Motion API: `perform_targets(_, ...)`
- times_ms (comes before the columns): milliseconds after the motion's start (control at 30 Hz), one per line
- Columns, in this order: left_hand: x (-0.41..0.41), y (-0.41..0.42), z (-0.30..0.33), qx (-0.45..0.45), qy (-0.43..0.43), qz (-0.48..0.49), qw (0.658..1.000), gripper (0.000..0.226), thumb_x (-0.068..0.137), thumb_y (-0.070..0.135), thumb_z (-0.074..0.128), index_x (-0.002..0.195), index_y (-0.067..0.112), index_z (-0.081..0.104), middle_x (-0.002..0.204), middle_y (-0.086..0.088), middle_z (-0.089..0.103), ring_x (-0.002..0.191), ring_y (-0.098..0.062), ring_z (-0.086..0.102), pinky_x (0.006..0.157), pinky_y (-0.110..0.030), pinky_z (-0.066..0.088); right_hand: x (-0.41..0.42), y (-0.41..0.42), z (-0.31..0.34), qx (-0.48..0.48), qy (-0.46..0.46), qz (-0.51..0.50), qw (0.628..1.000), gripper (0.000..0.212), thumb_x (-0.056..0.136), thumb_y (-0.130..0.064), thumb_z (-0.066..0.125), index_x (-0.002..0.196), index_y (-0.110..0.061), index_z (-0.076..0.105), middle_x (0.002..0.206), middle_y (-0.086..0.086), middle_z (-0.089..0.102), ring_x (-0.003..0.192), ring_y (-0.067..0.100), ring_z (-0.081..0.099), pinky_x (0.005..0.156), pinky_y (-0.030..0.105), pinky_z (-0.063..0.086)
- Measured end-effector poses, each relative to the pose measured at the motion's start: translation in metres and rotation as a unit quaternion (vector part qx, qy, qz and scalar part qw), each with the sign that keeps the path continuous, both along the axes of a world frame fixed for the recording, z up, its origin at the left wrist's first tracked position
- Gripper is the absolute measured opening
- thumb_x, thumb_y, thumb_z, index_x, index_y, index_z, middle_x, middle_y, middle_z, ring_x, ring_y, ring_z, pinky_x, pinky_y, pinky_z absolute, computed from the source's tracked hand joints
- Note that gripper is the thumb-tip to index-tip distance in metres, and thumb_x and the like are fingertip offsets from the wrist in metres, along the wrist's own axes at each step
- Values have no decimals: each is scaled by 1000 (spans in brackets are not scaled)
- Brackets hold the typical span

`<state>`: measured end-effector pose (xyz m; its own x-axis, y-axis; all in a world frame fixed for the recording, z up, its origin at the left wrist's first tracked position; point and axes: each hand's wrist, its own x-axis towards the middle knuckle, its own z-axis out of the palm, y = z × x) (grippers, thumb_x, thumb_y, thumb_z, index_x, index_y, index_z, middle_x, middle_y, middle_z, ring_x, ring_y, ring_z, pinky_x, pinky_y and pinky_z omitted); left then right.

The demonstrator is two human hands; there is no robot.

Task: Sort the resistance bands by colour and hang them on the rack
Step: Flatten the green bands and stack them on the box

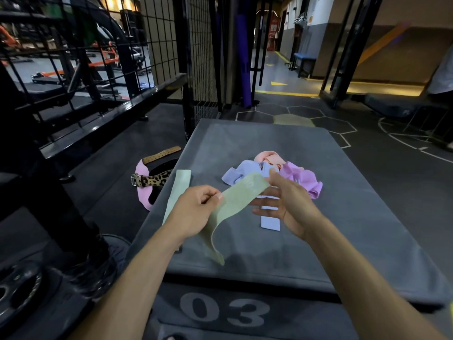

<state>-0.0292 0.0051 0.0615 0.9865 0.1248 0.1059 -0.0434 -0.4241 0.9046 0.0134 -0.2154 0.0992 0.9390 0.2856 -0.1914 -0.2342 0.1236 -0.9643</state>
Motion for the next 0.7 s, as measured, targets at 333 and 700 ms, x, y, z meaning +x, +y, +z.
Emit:
perform_targets(333,-16,6,-2,-55,152,-186,969,41,95,52,61,110,14,66,96,4,73,88,-13,64,80,-33,49,1,15,4,-96,-272,-109,951,13,100,-12,61,98,-6,72,90,18,71,71,34,70,60,45,63)
perform_targets(700,-35,15,0,34,200,-236,950,16,105,26,53,101,18,66,88,15,67,80,-4,58,75,-23,46,14,8,24,-98,-317,-189,924,12,100,-14,60,96,-15,71,87,4,68,74,17,64,50,29,57)
